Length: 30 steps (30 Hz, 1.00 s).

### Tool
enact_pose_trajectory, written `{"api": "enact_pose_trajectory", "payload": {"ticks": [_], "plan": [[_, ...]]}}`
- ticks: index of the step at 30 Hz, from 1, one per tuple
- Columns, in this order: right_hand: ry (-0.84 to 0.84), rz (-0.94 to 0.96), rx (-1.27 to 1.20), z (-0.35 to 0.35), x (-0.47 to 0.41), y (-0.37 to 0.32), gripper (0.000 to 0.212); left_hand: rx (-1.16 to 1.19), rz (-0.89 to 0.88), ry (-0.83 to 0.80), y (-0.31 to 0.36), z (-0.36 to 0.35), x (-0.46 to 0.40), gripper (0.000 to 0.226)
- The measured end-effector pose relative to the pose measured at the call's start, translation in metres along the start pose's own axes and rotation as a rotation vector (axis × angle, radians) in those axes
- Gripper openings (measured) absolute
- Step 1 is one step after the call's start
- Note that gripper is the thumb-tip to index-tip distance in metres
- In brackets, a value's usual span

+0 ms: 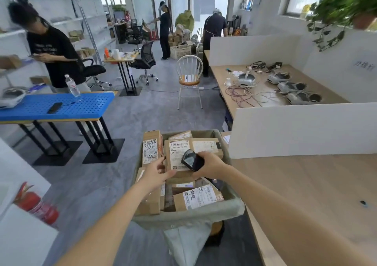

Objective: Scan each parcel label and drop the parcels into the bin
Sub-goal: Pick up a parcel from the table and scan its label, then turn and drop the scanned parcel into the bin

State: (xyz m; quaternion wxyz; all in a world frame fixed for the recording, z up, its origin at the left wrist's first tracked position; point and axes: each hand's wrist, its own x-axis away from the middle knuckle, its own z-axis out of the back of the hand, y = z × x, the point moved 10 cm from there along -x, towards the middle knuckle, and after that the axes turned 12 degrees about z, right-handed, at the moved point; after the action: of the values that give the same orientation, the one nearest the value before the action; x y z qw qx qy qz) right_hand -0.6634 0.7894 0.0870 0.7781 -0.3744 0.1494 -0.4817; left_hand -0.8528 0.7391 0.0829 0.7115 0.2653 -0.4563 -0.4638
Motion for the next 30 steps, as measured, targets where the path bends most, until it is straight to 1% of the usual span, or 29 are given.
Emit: {"api": "enact_pose_trajectory", "payload": {"ticks": [3,7,13,18,23,27,30], "plan": [[-0.03,-0.006,-0.005,-0.017,-0.023,0.017,0.061,-0.054,0.038,0.021,-0.016,0.0,-0.024,0.09],[-0.049,-0.013,-0.019,-0.036,-0.051,0.035,0.07,-0.112,0.088,0.029,-0.035,-0.002,-0.056,0.088],[-0.115,-0.058,-0.034,-0.063,-0.079,0.062,0.066,-0.109,0.167,-0.007,-0.065,-0.006,-0.092,0.084],[-0.145,-0.085,-0.04,-0.078,-0.093,0.077,0.068,-0.124,0.21,-0.035,-0.084,-0.01,-0.114,0.082],[-0.159,-0.103,-0.025,-0.083,-0.101,0.088,0.069,-0.172,0.23,-0.024,-0.088,-0.018,-0.125,0.082],[-0.16,-0.114,-0.013,-0.085,-0.1,0.1,0.068,-0.262,0.221,-0.003,-0.088,-0.024,-0.13,0.083],[-0.142,-0.126,0.01,-0.081,-0.096,0.102,0.067,-0.258,0.21,-0.003,-0.085,-0.026,-0.129,0.083]]}}
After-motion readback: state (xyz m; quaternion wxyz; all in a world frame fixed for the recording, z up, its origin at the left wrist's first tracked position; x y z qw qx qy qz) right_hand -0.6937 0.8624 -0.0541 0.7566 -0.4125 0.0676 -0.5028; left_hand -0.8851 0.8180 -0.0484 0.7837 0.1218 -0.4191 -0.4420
